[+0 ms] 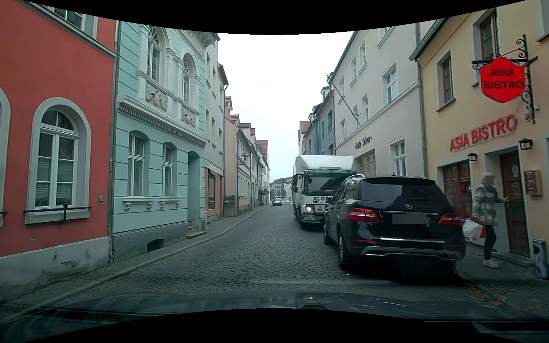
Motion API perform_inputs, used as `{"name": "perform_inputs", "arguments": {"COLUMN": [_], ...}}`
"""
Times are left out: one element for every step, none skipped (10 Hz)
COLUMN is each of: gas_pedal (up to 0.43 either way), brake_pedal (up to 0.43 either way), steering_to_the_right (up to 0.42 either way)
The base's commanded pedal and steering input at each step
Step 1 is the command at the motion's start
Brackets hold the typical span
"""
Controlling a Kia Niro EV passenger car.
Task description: Follow the waypoints while adhering to traffic rules and regulations
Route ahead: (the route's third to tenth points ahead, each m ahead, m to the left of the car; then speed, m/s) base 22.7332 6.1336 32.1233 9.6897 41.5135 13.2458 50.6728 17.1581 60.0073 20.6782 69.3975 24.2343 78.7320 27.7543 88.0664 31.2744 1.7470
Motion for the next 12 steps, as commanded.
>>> {"name": "perform_inputs", "arguments": {"gas_pedal": [0.177,0.177,0.169,0.169,0.169,0.157,0.13,0.118,0.118,0.118,0.118,0.118], "brake_pedal": [0.0,0.0,0.0,0.0,0.0,0.0,0.0,0.0,0.0,0.0,0.0,0.0], "steering_to_the_right": [-0.535,-0.507,-0.469,-0.432,-0.391,-0.357,-0.3,-0.248,-0.184,-0.122,-0.077,-0.051]}}
